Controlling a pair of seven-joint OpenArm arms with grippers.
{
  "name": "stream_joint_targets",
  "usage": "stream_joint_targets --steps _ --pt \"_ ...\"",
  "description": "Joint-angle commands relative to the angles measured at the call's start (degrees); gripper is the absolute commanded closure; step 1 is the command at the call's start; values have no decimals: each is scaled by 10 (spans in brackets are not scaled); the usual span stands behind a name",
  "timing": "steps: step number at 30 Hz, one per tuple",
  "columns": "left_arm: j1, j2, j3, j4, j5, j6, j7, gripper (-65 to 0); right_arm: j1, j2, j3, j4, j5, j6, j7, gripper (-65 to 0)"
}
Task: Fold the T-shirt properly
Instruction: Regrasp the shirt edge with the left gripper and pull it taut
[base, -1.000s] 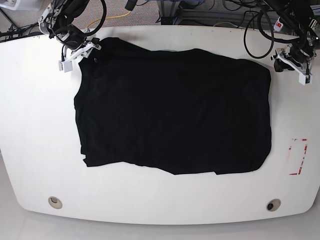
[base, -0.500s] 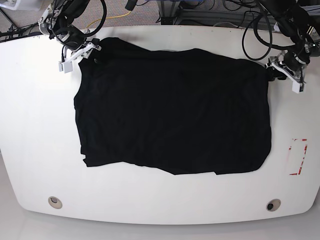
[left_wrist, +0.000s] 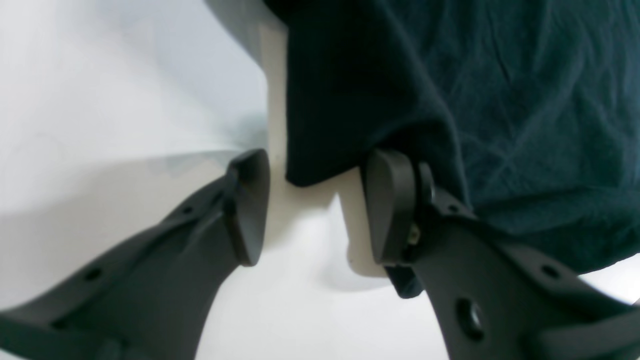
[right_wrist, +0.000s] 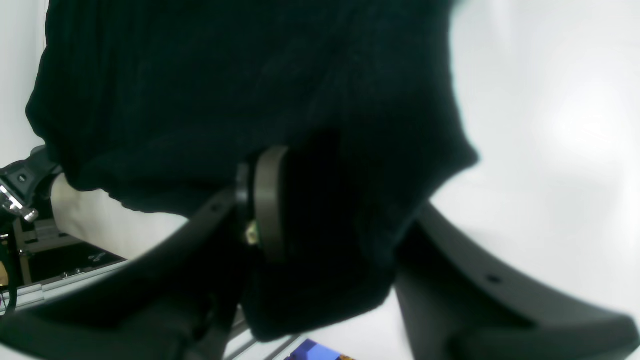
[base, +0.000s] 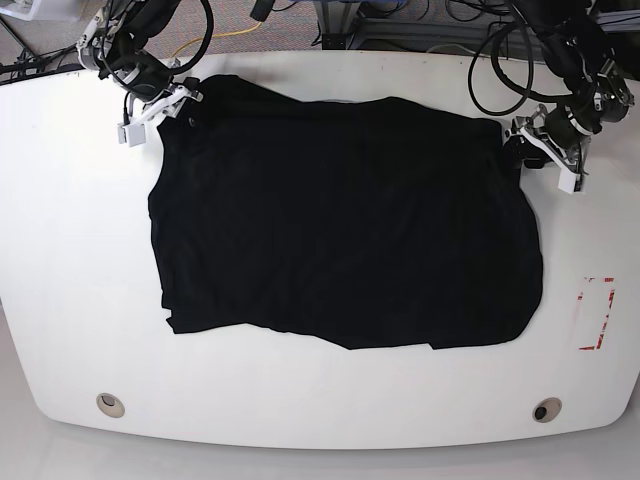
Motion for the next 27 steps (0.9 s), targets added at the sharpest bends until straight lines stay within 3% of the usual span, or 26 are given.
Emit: stream_joint_targets --steps 1,8,11,14,15,21,25,27 --pt "-1 -8 12 7 0 -1 -2 -299 -1 6 1 4 -16 0 -9 -205" --pt "-1 -9 39 7 4 -1 -2 -289 -1 6 1 3 -17 0 -9 -203" --pt "-1 -9 41 7 4 -1 -2 -190 0 13 1 2 -17 0 -9 -203" --pt "-1 -9 41 7 4 -1 -2 -22 0 16 1 2 -17 1 -9 -201" --pt "-1 -9 41 7 4 -1 -2 0 0 16 1 2 -17 1 -9 -201" --pt "6 -31 39 15 3 -1 -3 0 1 17 1 3 -17 1 -9 -181" --pt "20 -54 39 46 3 -1 -3 0 1 17 1 2 -17 1 -9 -57" --pt "34 -67 39 68 3 -1 -3 0 1 17 1 2 -17 1 -9 -41"
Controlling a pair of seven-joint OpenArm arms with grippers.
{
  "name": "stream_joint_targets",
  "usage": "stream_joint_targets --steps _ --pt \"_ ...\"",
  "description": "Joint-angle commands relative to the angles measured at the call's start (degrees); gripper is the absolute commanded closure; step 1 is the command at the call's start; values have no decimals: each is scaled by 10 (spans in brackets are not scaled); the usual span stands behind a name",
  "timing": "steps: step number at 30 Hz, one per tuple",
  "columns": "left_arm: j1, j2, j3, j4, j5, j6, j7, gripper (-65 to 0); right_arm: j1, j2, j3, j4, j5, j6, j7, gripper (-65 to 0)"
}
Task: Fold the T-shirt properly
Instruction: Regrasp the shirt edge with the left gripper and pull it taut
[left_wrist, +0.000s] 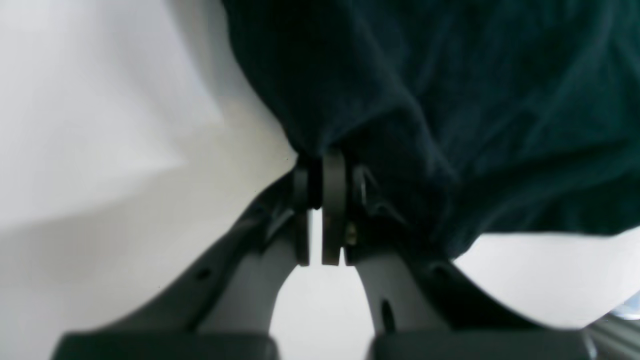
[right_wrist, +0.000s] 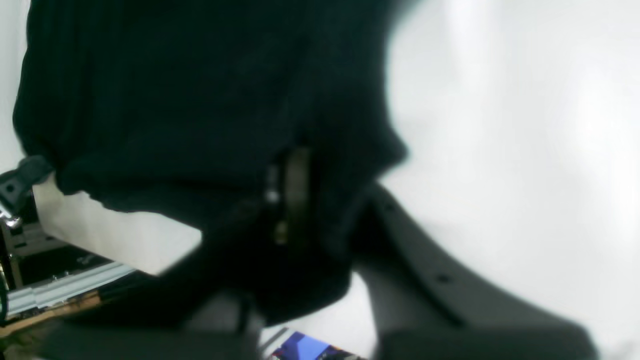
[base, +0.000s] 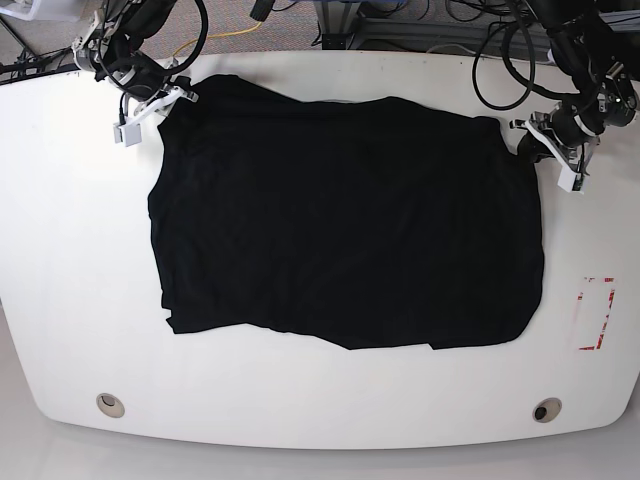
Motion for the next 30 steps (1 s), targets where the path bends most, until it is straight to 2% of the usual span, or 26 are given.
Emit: stream_joint_targets --steps 1,8,13,19,22,27,30 --pt "8 -25 -2 40 -12 -1 -8 0 0 4 2 5 -4 1 -5 -41" --pt "47 -68 -2 91 -10 -1 -8 0 0 4 2 5 -3 1 -5 -35" --pt "60 -79 -4 111 48 -1 -9 0 0 4 2 6 0 1 -5 0" --pt "60 -75 -51 111 117 -1 -9 0 -1 4 3 7 -2 1 -5 0" --pt "60 -75 -56 111 151 -1 -9 0 -4 4 3 8 -1 1 -5 0" --pt "55 -73 -54 110 243 -1 -20 0 -5 6 3 8 -3 1 -5 0" --pt "48 -39 -54 111 286 -1 -49 0 -5 15 3 9 0 1 -5 0"
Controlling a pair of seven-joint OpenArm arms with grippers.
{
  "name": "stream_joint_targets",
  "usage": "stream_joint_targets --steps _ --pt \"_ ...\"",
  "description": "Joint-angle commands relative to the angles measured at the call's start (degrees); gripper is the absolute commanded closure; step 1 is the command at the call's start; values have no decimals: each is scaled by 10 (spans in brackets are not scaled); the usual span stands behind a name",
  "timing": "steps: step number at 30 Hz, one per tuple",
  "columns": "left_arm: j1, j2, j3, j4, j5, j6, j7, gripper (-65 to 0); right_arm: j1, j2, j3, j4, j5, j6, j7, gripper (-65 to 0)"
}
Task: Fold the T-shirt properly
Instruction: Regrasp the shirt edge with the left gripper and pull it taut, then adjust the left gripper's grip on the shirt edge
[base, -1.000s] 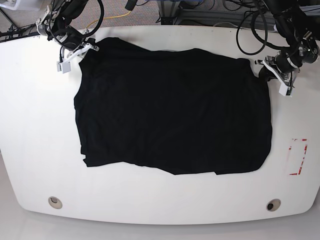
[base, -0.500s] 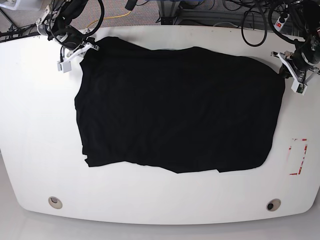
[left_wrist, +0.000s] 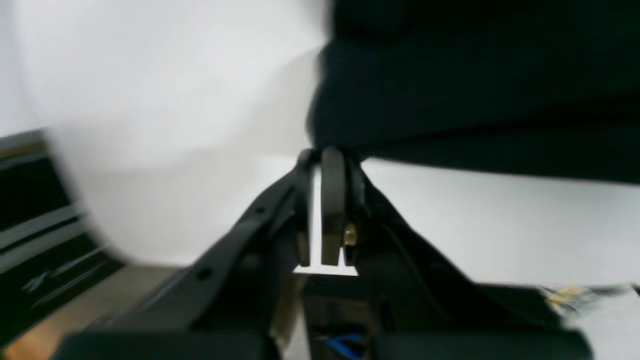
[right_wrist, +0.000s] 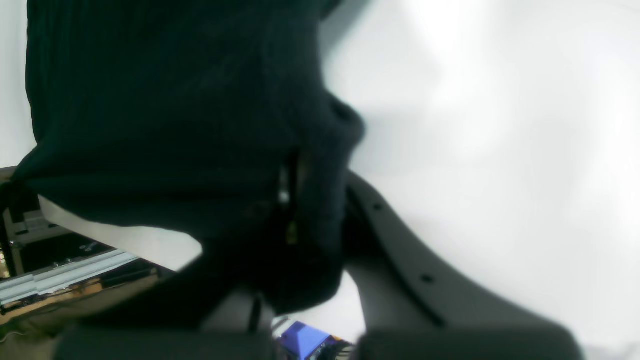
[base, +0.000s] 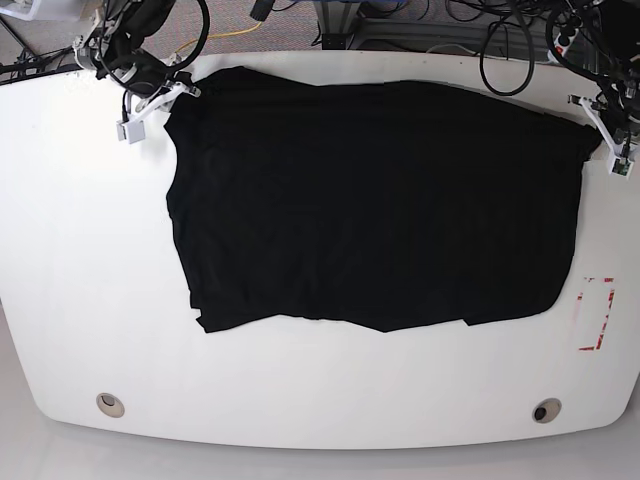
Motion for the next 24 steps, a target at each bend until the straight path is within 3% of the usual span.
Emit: stream_joint_targets --steps 1,11,15,21,24 --pt "-4 13 -2 10 17 3 -18 0 -1 12 3 9 -4 1 4 0" --pt "-3 19 104 10 29 3 -20 0 14 24 4 8 -3 1 4 0" --pt "-1 42 128 20 29 3 -17 -14 16 25 4 8 -3 1 4 0" --pt "-4 72 50 86 3 3 33 -265 17 23 3 8 -5 1 4 0" --pt "-10 73 11 87 -17 3 61 -329 17 23 3 6 -5 1 4 0"
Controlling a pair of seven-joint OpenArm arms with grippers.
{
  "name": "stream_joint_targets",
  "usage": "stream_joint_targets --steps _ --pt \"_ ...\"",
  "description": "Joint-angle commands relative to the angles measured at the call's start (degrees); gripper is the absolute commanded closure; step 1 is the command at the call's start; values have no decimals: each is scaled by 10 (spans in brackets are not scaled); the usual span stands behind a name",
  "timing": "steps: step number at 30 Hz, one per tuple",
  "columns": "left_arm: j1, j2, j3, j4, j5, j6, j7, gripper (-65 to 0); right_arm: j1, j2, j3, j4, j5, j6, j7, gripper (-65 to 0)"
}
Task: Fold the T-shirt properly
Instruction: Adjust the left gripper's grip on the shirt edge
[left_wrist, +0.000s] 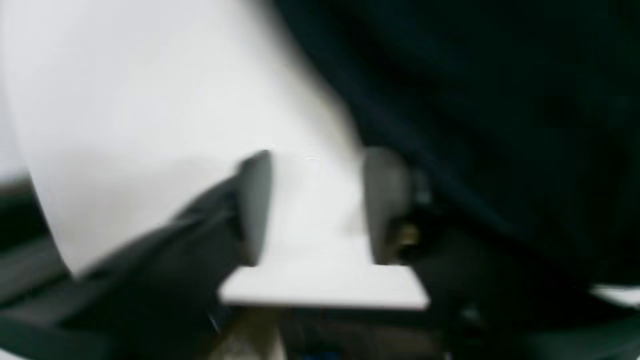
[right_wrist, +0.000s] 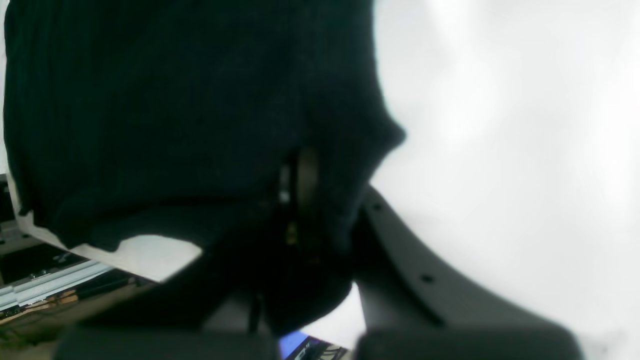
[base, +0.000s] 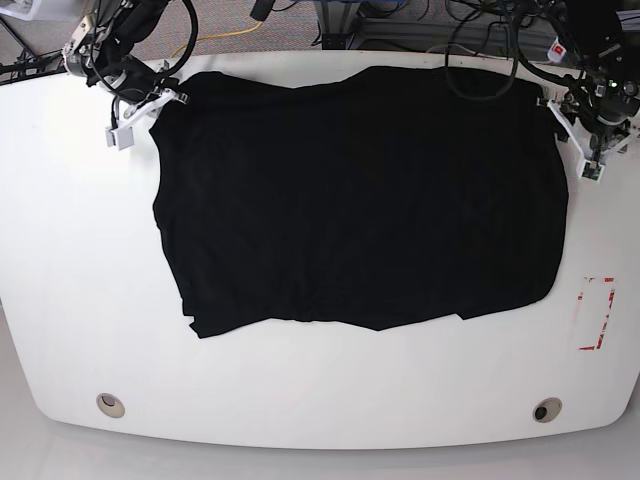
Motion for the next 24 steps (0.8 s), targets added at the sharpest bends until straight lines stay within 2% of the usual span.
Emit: stream_joint_targets --steps 1,5,9,14,18,24 --pt "-6 -5 -24 8 -23 1 13 -332 2 3 1 5 9 2 4 0" --pt "-10 -31 -46 1 -83 1 37 -335 7 3 1 5 8 2 4 0" --pt "1 -52 -73 -29 -177 1 55 -336 10 3 -2 5 8 2 4 0" --pt "25 -79 -89 -96 -334 1 65 -336 10 5 -31 4 7 2 5 0" --pt "31 -85 -75 -158 -391 1 66 -336 10 3 -34 4 7 2 5 0" --pt "39 -81 -72 -190 -410 1 66 -336 10 2 -35 4 6 2 6 0"
